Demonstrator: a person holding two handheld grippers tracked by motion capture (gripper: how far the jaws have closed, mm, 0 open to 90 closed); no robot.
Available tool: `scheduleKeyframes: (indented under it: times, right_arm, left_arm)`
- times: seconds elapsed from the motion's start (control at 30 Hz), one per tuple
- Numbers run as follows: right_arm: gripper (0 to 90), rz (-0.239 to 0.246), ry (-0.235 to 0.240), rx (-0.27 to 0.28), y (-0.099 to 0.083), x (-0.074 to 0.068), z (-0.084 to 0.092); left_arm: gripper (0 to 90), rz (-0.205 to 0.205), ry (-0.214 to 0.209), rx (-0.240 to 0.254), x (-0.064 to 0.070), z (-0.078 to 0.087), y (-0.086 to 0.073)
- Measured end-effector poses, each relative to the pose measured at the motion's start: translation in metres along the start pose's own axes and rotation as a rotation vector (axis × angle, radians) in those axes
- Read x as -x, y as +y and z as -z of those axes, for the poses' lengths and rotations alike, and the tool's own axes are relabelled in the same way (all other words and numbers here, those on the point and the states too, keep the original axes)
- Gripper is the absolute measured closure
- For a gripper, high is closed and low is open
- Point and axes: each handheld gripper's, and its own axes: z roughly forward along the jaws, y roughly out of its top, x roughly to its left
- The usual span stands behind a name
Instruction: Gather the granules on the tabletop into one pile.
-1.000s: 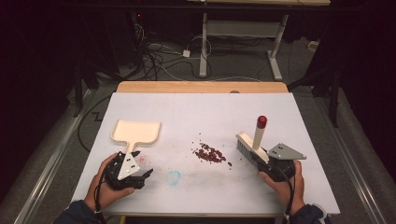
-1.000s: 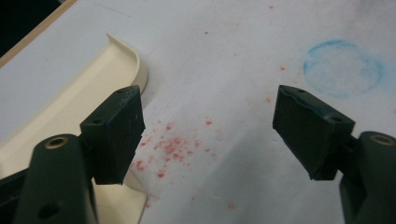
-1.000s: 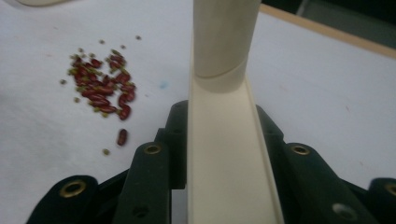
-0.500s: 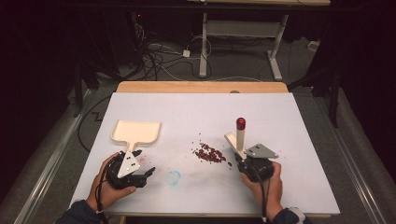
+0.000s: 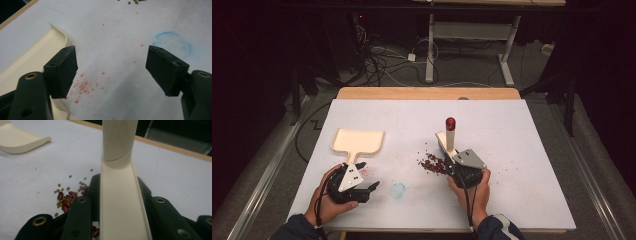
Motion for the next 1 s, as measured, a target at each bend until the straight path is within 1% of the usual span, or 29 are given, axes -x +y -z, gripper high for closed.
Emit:
scheduleKeyframes:
  times: [0.07,0.1,0.17,0.27,0.3,0.37,0.4,0.47,0.5,0.57,0.6,0.67,0.7,0.77,0.8,0.83,0.87,0.9,0.93,1.0]
  right_arm:
    - [67.8,0.004,0.009,0.011,0.003,0.008,0.007]
    - [67.8,0.007,0.027,0.015,0.005,0.014,0.011]
    - [67.8,0.008,0.044,0.026,0.008,0.026,0.021]
    - [67.8,0.013,0.153,0.053,0.010,0.045,0.039]
    - [67.8,0.026,0.198,0.069,0.010,0.050,0.045]
    - [67.7,0.048,0.268,0.064,0.009,0.057,0.055]
    - [67.7,0.066,0.319,0.072,0.008,0.060,0.061]
    - [67.7,0.105,0.410,0.077,0.004,0.060,0.068]
    - [67.7,0.123,0.468,0.085,0.002,0.058,0.071]
    - [67.7,0.158,0.557,0.066,-0.003,0.050,0.073]
    - [67.7,0.183,0.604,0.062,-0.005,0.046,0.071]
    - [67.7,0.204,0.681,0.036,-0.009,0.038,0.065]
    - [67.7,0.225,0.718,0.032,-0.011,0.035,0.061]
    - [67.7,0.261,0.742,0.003,-0.016,0.029,0.053]
    - [67.7,0.279,0.770,0.000,-0.018,0.027,0.048]
    - [67.7,0.291,0.778,-0.014,-0.020,0.026,0.043]
    - [67.8,0.295,0.775,-0.024,-0.021,0.024,0.038]
    - [67.7,0.299,0.784,-0.022,-0.021,0.024,0.033]
    - [67.8,0.299,0.782,-0.020,-0.021,0.025,0.030]
    - [67.8,0.298,0.758,-0.017,-0.018,0.028,0.024]
  left_arm:
    - [24.4,0.000,0.002,0.001,0.000,0.001,0.000]
    - [24.4,0.000,0.004,0.001,0.000,0.001,-0.001]
    - [24.4,0.000,0.008,-0.003,0.000,0.001,-0.001]
    - [24.4,0.000,0.014,-0.007,0.000,0.002,-0.001]
    - [24.4,0.000,0.016,-0.007,0.000,0.002,-0.001]
    - [24.4,0.003,0.019,-0.005,0.000,0.002,-0.001]
    - [24.4,0.003,0.021,-0.007,-0.001,0.003,-0.001]
    - [24.4,0.010,0.029,-0.005,-0.002,0.003,-0.001]
    - [24.4,0.012,0.033,-0.003,-0.004,0.004,-0.001]
    - [24.4,0.023,0.042,0.002,-0.005,0.005,-0.002]
    - [24.4,0.027,0.045,0.006,-0.006,0.006,-0.002]
    - [24.4,0.039,0.049,0.012,-0.007,0.007,-0.002]
    - [24.4,0.039,0.050,0.013,-0.008,0.007,-0.003]
    - [24.5,0.038,0.047,0.010,-0.008,0.006,-0.003]
    - [24.4,0.036,0.046,0.006,-0.007,0.006,-0.003]
    - [24.4,0.035,0.045,0.003,-0.007,0.005,-0.003]
    - [24.4,0.033,0.042,0.001,-0.007,0.004,-0.003]
    - [24.4,0.029,0.040,-0.006,-0.007,0.004,-0.003]
    - [24.4,0.032,0.040,-0.005,-0.007,0.004,-0.003]
    - [24.4,0.029,0.040,-0.007,-0.006,0.004,-0.003]
